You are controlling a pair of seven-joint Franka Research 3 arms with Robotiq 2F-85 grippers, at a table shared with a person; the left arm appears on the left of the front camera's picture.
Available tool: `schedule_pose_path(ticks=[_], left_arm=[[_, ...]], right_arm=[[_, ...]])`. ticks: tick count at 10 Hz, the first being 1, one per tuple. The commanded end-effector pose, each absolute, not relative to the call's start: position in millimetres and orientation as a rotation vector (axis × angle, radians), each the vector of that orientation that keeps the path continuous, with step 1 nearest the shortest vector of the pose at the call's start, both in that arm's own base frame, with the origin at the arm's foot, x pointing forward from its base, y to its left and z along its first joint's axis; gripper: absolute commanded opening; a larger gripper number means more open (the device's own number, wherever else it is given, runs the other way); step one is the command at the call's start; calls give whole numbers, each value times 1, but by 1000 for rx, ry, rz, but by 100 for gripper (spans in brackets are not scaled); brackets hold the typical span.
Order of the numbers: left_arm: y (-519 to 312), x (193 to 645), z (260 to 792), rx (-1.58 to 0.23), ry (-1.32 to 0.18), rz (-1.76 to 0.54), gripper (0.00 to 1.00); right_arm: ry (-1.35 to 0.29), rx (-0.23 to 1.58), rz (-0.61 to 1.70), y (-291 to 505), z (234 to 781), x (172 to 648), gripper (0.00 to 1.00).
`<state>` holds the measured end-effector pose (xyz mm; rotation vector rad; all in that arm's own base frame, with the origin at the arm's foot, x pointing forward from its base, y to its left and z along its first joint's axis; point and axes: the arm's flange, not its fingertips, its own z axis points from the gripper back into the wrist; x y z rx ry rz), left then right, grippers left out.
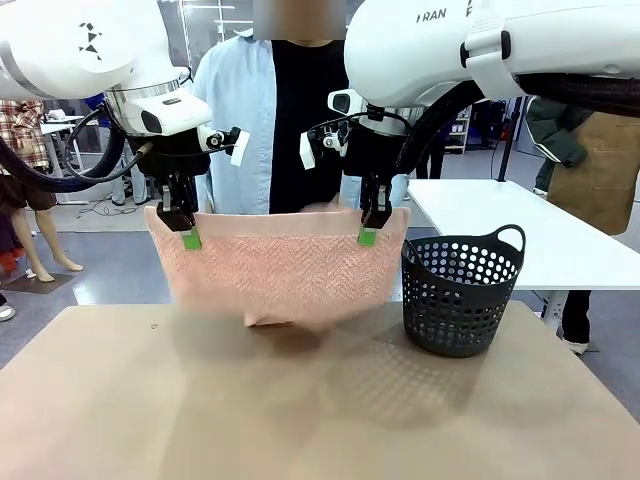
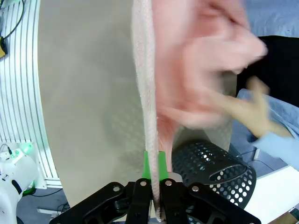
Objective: Fold the towel.
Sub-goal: Release the end of the 100 cm Hotel Towel you were holding and grab the top end of the folded side.
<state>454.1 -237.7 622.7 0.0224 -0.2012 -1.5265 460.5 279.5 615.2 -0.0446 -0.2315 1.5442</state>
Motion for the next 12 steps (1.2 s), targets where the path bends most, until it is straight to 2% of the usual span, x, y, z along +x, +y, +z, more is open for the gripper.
schedule_pose_path(ticks=[1, 12], left_arm=[[-237, 454, 624, 22, -202, -1525, 0], [-237, 454, 624, 22, -202, -1525, 0]], right_arm=[[-231, -45, 1545, 278, 615, 461, 0], [-231, -45, 1545, 278, 615, 461, 0]])
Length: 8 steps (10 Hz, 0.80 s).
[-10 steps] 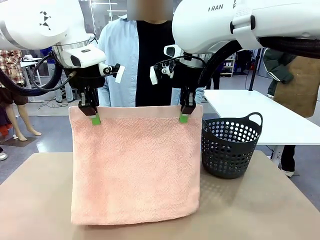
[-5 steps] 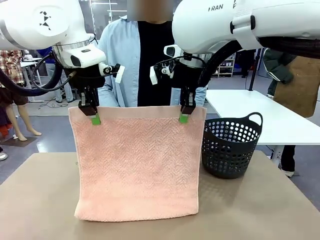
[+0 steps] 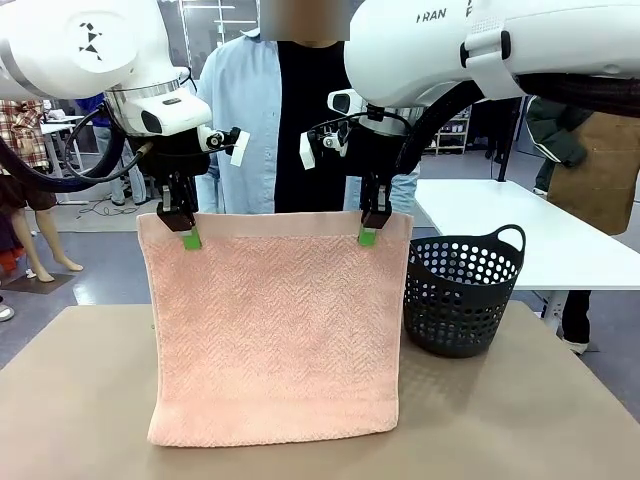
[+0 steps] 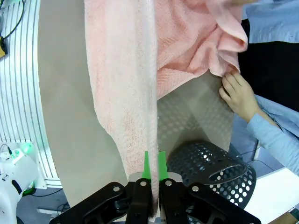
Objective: Fold the towel.
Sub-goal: Release the end of the 100 cm Hotel Towel you were holding and grab the top end of the folded side.
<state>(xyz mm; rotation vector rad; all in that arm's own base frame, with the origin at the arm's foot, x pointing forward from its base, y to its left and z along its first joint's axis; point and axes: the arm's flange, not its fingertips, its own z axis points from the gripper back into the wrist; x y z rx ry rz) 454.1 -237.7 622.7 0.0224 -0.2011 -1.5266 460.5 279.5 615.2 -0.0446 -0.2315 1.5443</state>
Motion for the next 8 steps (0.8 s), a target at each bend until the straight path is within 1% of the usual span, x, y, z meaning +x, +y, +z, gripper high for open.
schedule_pose_path(ticks=[1, 8], left_arm=[[-237, 454, 624, 22, -202, -1525, 0], [-237, 454, 624, 22, -202, -1525, 0]], right_arm=[[-231, -45, 1545, 278, 615, 461, 0], [-231, -45, 1545, 278, 615, 461, 0]])
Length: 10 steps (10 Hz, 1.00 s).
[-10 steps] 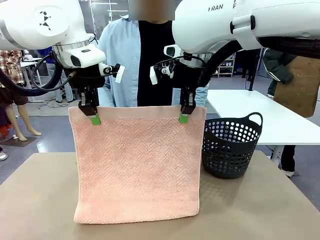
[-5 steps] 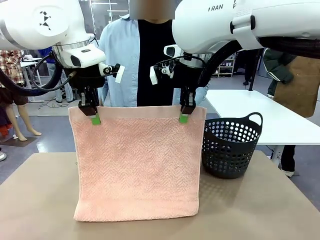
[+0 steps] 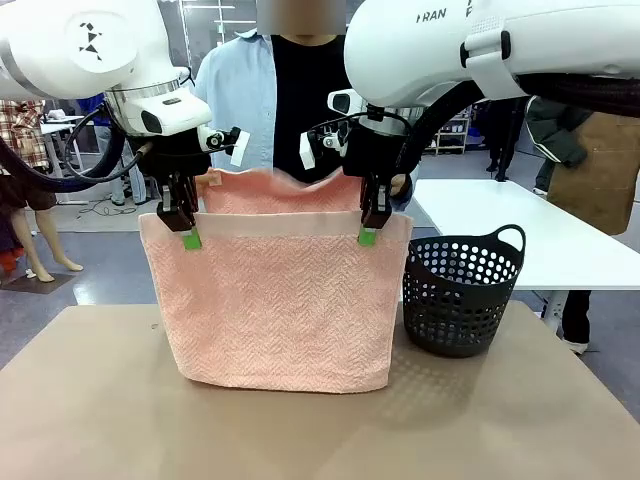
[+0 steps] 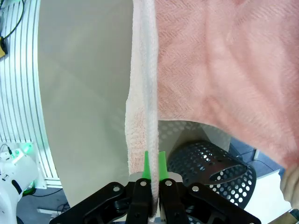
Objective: Fold the towel.
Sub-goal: Release the end of the 100 cm Hotel Towel you were holding and grab the top end of the folded side.
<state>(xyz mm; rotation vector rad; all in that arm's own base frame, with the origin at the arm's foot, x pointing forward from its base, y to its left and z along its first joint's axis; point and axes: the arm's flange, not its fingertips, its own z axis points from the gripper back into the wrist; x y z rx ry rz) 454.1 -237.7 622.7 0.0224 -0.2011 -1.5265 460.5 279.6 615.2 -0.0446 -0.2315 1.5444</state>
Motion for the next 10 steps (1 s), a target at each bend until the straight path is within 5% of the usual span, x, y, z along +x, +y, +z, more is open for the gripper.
schedule_pose_path(ticks=[1, 10], left_arm=[[-237, 454, 624, 22, -202, -1525, 0], [-237, 454, 624, 22, -202, -1525, 0]], right_arm=[[-231, -45, 1545, 278, 615, 461, 0], [-231, -45, 1545, 278, 615, 461, 0]])
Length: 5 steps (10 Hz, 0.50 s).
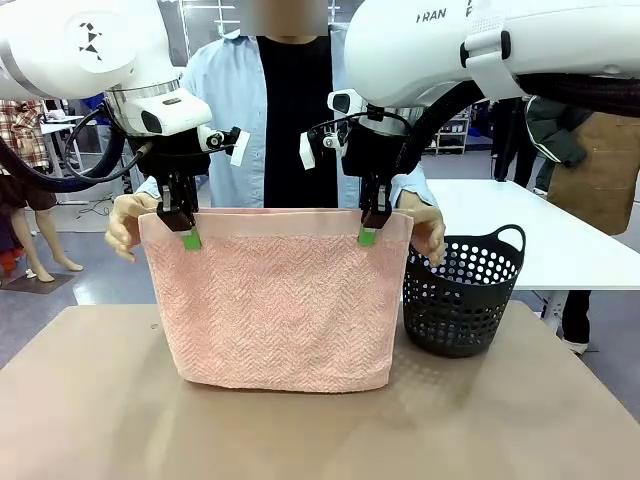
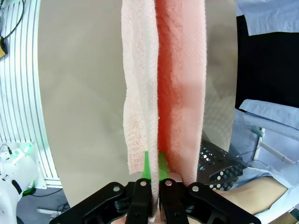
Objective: Fold the towel.
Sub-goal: Release the end of the 100 cm Hotel Towel you were holding and grab the top end of the folded side.
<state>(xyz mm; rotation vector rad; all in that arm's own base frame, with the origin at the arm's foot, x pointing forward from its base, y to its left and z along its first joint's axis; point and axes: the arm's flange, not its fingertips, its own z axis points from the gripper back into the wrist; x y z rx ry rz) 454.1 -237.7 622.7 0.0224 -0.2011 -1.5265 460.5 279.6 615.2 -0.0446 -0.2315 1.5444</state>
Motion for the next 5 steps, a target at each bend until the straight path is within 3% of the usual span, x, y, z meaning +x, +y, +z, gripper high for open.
schedule_pose_path(ticks=[1, 5], left_arm=[[-237, 454, 624, 22, -202, -1525, 0], [-237, 454, 624, 22, -202, -1525, 0]], right_arm=[[-231, -45, 1545, 278, 615, 461, 0], [-231, -45, 1545, 278, 615, 461, 0]])
